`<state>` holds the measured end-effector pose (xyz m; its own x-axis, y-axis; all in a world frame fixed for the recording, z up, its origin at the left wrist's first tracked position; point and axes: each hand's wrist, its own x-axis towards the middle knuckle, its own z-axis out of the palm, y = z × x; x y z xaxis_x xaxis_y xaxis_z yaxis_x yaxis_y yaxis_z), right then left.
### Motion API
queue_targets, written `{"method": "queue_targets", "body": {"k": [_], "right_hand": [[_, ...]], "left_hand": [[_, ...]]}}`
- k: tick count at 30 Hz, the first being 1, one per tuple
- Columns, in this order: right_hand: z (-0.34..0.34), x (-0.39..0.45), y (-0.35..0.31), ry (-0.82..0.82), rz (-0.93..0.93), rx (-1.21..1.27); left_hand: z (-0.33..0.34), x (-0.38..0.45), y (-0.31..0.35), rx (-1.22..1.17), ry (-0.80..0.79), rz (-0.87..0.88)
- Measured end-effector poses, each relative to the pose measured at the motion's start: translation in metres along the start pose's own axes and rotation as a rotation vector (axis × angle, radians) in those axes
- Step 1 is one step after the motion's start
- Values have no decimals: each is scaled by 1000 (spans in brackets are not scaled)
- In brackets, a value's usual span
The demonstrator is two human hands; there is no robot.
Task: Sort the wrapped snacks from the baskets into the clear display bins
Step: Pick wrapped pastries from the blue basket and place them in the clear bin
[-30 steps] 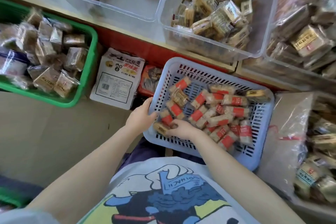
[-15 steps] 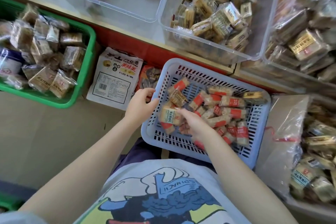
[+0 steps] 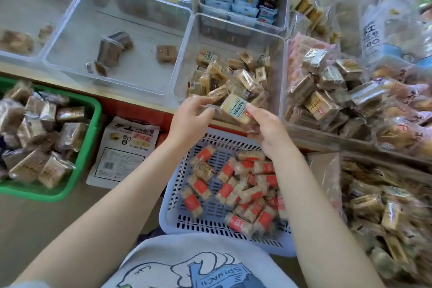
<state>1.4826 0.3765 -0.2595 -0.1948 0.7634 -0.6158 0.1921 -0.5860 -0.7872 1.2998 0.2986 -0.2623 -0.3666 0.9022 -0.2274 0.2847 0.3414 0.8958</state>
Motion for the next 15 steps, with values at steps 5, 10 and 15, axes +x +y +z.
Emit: {"method": "queue_targets", "body": {"k": [5, 10, 15], "right_hand": [[-4, 38, -53, 121, -4, 246], [3, 44, -48, 165, 60, 131], [22, -6, 6, 52, -35, -143]], "left_hand": [[13, 20, -15, 610, -116, 151], [18, 13, -44, 827, -149, 250], [15, 9, -47, 529, 13, 324]]}}
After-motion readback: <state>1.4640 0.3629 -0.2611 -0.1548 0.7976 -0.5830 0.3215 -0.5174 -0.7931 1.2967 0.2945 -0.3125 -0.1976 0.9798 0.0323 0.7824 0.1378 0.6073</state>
